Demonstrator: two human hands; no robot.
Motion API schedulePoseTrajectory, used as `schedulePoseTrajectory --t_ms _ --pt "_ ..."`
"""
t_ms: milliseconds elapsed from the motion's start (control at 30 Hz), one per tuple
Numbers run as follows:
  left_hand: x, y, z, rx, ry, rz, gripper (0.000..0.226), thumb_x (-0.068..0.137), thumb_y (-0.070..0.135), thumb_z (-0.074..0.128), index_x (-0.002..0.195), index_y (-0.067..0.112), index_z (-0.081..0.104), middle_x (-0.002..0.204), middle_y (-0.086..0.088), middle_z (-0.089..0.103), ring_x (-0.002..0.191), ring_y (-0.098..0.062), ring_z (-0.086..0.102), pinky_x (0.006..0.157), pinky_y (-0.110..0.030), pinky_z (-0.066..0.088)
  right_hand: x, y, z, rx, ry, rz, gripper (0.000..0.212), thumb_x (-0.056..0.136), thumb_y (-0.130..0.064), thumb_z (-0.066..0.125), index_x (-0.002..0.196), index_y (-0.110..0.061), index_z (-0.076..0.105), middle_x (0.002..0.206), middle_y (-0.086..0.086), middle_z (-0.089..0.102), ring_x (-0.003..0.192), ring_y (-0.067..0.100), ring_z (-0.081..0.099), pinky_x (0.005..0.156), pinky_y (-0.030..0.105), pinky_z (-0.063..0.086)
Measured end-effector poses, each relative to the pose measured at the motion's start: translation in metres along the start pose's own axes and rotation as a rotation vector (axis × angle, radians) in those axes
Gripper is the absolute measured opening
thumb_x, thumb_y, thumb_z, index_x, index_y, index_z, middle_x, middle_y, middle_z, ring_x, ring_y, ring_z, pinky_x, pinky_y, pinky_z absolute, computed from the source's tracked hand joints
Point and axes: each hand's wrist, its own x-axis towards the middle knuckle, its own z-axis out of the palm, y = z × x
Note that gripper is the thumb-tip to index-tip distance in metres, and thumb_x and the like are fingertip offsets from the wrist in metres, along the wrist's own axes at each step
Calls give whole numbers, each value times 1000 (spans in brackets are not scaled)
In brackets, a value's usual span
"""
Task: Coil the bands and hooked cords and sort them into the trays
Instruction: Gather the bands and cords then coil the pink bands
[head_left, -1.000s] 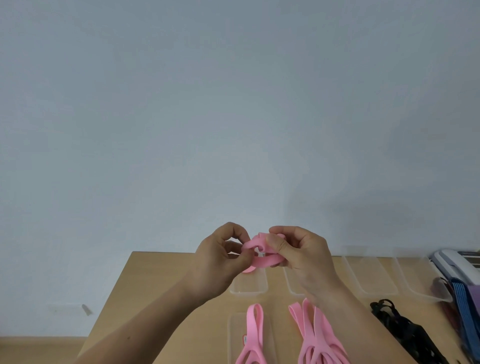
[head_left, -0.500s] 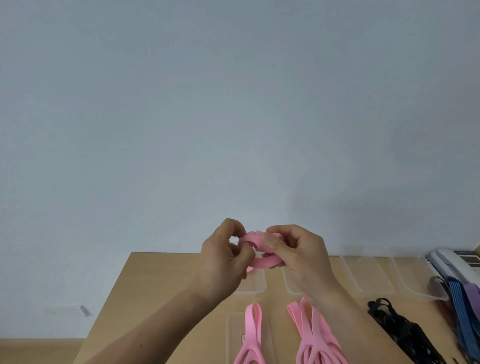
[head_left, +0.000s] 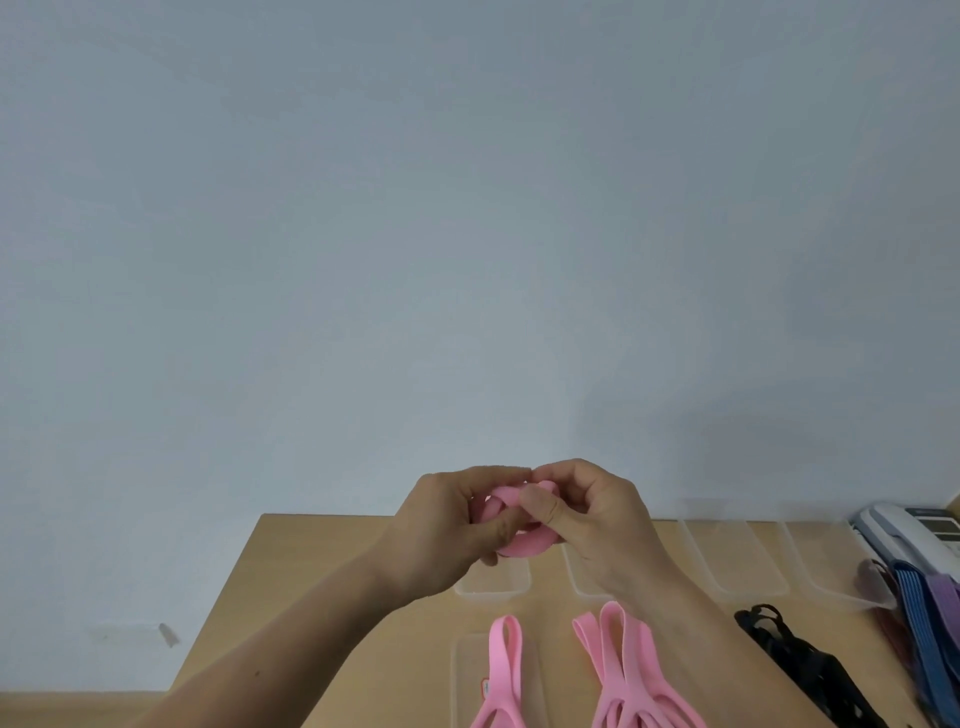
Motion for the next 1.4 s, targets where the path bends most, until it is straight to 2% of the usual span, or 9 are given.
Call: schedulePoseTrajectory --t_ms 167,333,467,667,833,1000,1167,1300,1400 --pt "4 -9 -6 -60 147 -81 22 89 13 72 108 24 70 81 6 76 57 -15 70 59 -19 52 2 -2 -12 172 -151 91 31 84 -18 73 113 -9 69 109 13 73 105 26 70 87 34 57" --pt "3 -15 -5 -159 191 -105 23 89 8 71 106 23 71 88 2 77 59 -21 71 61 -23 54 4 2 -12 86 -72 34 23 83 -8 73 106 -10 70 98 12 76 96 31 72 81 36 59" --pt "4 -18 -4 -187 205 -120 23 89 7 70 106 22 70 86 0 77 57 -21 71 59 -21 53 6 9 -6 -7 -6 -3 15 87 -9 72 97 -19 72 90 7 77 88 26 74 83 40 60" --pt "3 -24 -5 -212 132 -171 20 86 17 76 104 25 72 89 1 76 61 -22 70 64 -26 57 8 18 -6 -74 -118 8 24 85 -23 71 109 -25 68 107 -3 72 100 16 69 86 30 56" --pt "5 -32 -6 -263 126 -188 18 87 13 74 102 24 74 87 -1 76 62 -19 68 64 -24 56 9 20 6 -445 -143 -152 55 70 -45 79 120 -41 57 117 -20 61 106 2 62 86 14 48" --pt "1 -51 -20 -367 132 -257 15 86 14 75 100 20 74 95 -6 75 68 -23 69 67 -30 58 12 33 21 -793 -128 -284 55 69 -40 78 118 -43 53 110 -36 53 106 -9 51 82 10 44" --pt "-5 -80 -26 -397 52 -354 23 85 12 76 107 12 71 101 -19 71 73 -27 67 70 -32 57 14 48 39 -1046 -92 -521 36 68 -33 80 102 -21 71 101 -14 63 97 5 53 80 13 47" --pt "-4 -102 -22 -440 -23 -439 42 81 18 65 122 11 58 115 -18 63 74 -25 70 68 -31 56 12 67 44 -1112 -143 -401 30 67 -29 77 94 -19 69 91 -9 63 89 10 56 73 15 47" --pt "-1 -123 -16 -443 -84 -517 37 88 16 63 123 11 54 113 -17 64 76 -24 70 69 -33 57 10 86 43 -1110 -184 -300 31 69 -29 76 96 -18 67 93 -8 63 86 5 52 72 8 39"
